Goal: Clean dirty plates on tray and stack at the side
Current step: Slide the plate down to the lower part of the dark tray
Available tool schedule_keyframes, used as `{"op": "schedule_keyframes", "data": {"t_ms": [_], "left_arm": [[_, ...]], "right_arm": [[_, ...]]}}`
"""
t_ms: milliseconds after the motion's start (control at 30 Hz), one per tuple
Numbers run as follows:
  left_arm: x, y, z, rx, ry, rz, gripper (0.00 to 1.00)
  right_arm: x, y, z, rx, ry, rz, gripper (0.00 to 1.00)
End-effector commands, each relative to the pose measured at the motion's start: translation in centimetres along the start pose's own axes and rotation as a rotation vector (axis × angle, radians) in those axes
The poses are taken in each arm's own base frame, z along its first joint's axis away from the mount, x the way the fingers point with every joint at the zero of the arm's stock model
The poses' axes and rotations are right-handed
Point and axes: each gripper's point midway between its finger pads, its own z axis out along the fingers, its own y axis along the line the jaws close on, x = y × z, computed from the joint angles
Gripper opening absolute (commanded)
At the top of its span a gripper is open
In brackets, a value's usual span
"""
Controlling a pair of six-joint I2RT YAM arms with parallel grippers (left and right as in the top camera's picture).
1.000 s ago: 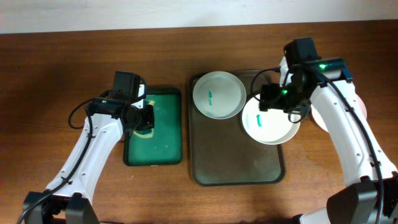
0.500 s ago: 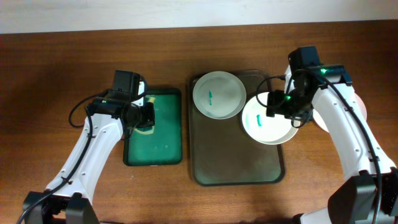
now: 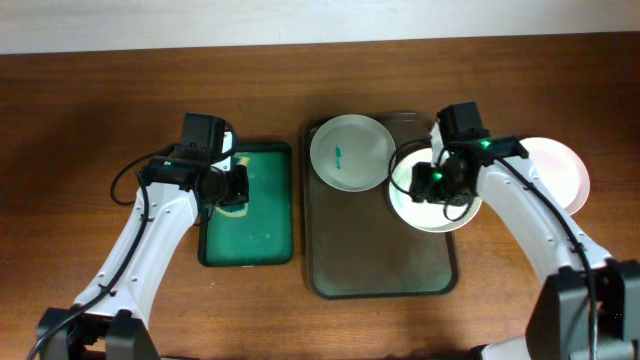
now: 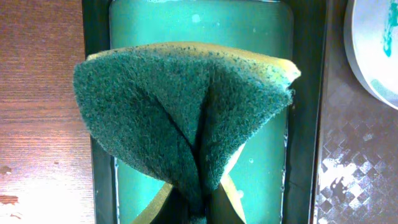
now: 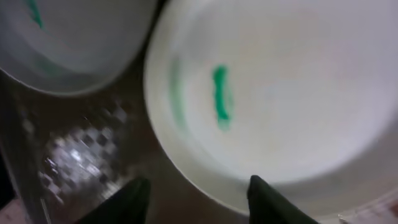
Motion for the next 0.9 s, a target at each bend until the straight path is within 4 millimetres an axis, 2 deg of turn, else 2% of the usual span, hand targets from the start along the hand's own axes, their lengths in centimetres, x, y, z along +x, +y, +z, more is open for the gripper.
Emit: {"op": "schedule_keyframes", "data": {"t_ms": [0, 33, 133, 233, 433, 633, 767, 867], "left_arm": [[-0.4, -0.1, -0.8, 0.002, -0.026, 0.020, 0.00], [-0.4, -0.1, -0.8, 0.002, -0.026, 0.020, 0.00], [-0.4, -0.1, -0.8, 0.002, -0.026, 0.020, 0.00], [-0.4, -0.1, -0.8, 0.002, -0.026, 0.020, 0.00], [-0.4, -0.1, -0.8, 0.002, -0.027, 0.020, 0.00], [-0.4, -0.1, -0.8, 0.002, -0.026, 0.020, 0.00], [-0.3, -0.1, -0.8, 0.002, -0.026, 0.020, 0.00], [-0.3, -0.1, -0.8, 0.002, -0.026, 0.020, 0.00]], "right_arm": [[-1.7, -3.9, -4.0, 0.135, -0.118, 0.065, 0.57], [-1.8, -5.2, -4.2, 0.185, -0.125, 0.083, 0.61], [-1.3, -9.7, -4.5, 0.353, -0.120, 0.141, 0.61], [-0.3, -11.9, -3.0, 0.362, -0.065, 0.200, 0.60], [0.2, -12.4, -0.7, 0.362, -0.002, 0.208, 0.59], [0.8, -12.8, 1.2, 0.370, 0.061, 0.209, 0.39], [1.0, -12.7, 1.6, 0.371, 0.074, 0.206, 0.36], [1.0, -12.5, 2.0, 0.351, 0.069, 0.208, 0.31]]}}
